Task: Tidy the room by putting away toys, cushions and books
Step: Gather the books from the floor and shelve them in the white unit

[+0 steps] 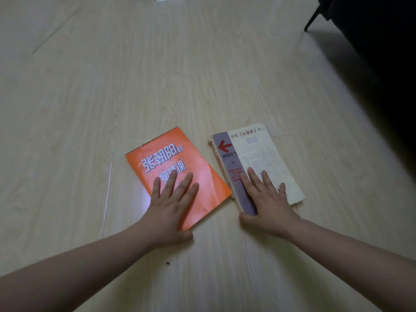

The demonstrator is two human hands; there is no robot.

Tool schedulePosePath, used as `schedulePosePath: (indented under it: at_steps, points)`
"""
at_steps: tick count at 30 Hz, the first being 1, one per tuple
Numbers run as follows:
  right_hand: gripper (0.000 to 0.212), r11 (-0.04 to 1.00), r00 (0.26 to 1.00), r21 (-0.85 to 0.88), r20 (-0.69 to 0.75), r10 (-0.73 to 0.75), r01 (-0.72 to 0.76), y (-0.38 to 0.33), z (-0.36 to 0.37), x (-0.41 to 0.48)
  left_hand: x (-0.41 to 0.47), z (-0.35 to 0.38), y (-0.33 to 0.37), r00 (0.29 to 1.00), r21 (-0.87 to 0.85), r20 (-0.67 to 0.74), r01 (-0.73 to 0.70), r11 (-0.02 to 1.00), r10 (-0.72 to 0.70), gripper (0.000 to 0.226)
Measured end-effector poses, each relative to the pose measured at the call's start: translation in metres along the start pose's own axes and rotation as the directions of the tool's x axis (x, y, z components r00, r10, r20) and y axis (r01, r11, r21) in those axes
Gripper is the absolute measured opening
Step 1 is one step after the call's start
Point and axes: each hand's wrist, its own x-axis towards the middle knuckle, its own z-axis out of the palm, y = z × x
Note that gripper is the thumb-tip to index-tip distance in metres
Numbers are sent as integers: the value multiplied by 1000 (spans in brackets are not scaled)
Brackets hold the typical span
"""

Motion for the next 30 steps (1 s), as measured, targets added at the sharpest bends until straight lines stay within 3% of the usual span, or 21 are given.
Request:
schedulePosePath:
  at_steps: [7, 10, 12, 13, 14, 16, 18, 22, 27, 28, 30]
  points:
    - [89, 999, 998, 18, 55, 41, -42, 3, 18, -40, -22, -1, -14, 966, 5, 25, -256, 967, 256, 109]
    - [80, 977, 992, 215, -116, 41, -16, -17, 6, -42, -30, -4, -12, 959, -111, -35, -283, 953, 280, 96]
    - [58, 934, 965, 340, -262, -22, 113, -38, -7, -36, -35, -6, -4, 980, -282, -160, -161, 946, 119, 85]
    - [48, 905, 963, 400, -268, -38, 147, -49, -11, -32, -38, -7, 1, 973, -372, -229, -71, 926, -17, 79]
    - [44, 872, 975, 472, -221, -23, 128, -59, -14, -28, -40, -8, 7, 946, -465, -271, 33, 885, -178, 74]
    - [34, 825, 997, 565, -63, 52, -8, -74, -12, -18, -43, -14, 15, 856, -651, -204, 243, 719, -475, 66]
    - [27, 806, 987, 570, 65, 147, -157, -81, -5, -8, -43, -23, 21, 780, -757, -84, 354, 548, -620, 62]
    - [43, 679, 955, 672, 195, 224, -297, -81, -4, 8, -35, -32, 21, 718, -903, 42, 326, 281, -695, 51]
    - [35, 438, 927, 816, 333, 174, -376, -76, -15, 10, -36, -37, 14, 635, -935, 110, 328, 138, -764, 59]
    - [34, 431, 931, 826, 331, 152, -364, -77, -15, 8, -37, -39, 14, 633, -938, 114, 323, 128, -765, 57]
    - [36, 514, 950, 801, 289, 117, -307, -76, -13, 4, -39, -41, 15, 648, -945, 118, 305, 114, -753, 51]
